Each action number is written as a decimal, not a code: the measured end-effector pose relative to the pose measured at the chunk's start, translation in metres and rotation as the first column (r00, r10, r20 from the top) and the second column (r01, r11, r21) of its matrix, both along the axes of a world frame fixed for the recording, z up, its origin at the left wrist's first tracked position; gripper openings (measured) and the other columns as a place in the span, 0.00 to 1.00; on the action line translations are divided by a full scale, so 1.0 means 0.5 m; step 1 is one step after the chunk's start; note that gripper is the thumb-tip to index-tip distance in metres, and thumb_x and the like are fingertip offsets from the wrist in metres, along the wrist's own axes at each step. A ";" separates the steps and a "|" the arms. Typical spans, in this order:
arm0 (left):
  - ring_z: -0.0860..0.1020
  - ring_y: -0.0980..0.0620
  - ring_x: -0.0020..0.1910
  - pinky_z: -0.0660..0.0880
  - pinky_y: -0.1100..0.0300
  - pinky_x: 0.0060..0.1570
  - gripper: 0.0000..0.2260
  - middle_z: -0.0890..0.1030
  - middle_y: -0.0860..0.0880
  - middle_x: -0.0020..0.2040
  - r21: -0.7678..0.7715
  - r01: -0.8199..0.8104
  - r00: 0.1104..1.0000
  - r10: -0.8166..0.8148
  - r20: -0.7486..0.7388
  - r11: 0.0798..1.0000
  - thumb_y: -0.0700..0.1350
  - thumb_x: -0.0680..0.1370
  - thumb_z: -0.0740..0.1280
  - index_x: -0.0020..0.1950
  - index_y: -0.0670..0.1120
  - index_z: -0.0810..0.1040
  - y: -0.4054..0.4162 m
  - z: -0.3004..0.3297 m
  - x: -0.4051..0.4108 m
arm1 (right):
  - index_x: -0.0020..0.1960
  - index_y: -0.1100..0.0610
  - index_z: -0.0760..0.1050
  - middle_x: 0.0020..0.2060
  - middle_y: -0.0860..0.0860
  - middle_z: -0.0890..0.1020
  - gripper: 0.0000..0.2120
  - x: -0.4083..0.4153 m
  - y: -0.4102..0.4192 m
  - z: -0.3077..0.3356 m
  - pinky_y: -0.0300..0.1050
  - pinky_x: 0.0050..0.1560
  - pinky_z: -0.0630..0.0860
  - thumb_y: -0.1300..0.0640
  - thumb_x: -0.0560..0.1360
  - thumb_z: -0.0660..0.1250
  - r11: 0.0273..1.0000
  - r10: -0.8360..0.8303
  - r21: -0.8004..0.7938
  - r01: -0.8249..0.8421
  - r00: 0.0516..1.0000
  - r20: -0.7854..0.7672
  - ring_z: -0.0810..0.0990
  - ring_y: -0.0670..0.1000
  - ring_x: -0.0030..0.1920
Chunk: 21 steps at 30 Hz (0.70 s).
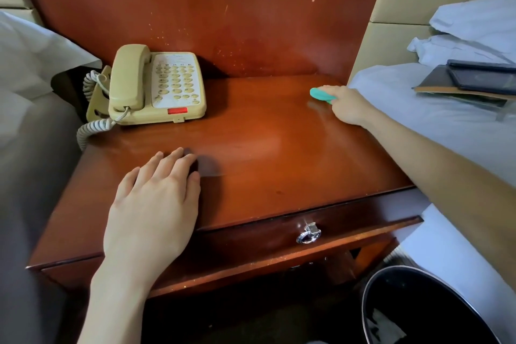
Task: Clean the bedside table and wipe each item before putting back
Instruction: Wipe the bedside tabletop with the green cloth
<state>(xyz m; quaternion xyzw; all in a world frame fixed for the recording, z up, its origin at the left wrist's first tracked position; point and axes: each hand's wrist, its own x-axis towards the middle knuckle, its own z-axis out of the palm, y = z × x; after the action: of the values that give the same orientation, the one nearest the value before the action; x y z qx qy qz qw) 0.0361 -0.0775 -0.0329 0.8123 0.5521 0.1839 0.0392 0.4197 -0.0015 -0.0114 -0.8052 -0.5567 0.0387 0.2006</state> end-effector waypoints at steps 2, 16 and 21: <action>0.62 0.52 0.75 0.58 0.52 0.72 0.20 0.68 0.55 0.74 0.006 -0.001 1.000 0.001 -0.004 1.000 0.53 0.81 0.50 0.71 0.54 0.69 0.000 0.000 0.001 | 0.75 0.52 0.61 0.73 0.54 0.66 0.25 0.000 0.039 0.003 0.50 0.72 0.61 0.67 0.80 0.51 0.999 -0.036 -0.007 0.036 0.999 0.011 0.66 0.58 0.71; 0.65 0.52 0.73 0.61 0.51 0.69 0.18 0.70 0.56 0.72 0.038 -0.017 0.999 0.018 -0.027 0.999 0.53 0.81 0.53 0.70 0.55 0.70 0.007 -0.004 0.008 | 0.75 0.56 0.59 0.71 0.59 0.67 0.22 -0.056 0.186 0.019 0.56 0.68 0.65 0.62 0.82 0.51 0.994 -0.112 -0.010 0.113 0.992 0.060 0.68 0.61 0.68; 0.62 0.54 0.74 0.58 0.53 0.71 0.19 0.68 0.57 0.73 0.026 -0.019 0.999 0.020 -0.039 0.999 0.54 0.81 0.51 0.71 0.56 0.68 0.009 -0.003 0.008 | 0.77 0.54 0.56 0.75 0.55 0.62 0.22 -0.167 0.238 0.010 0.55 0.72 0.60 0.60 0.83 0.51 0.997 0.061 -0.039 -0.060 0.998 0.035 0.63 0.58 0.73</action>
<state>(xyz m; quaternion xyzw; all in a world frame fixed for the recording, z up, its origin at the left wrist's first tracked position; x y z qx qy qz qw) 0.0400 -0.0732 -0.0343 0.8107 0.5584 0.1753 0.0162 0.3364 0.1173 -0.0064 -0.7922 -0.5835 0.0408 0.1738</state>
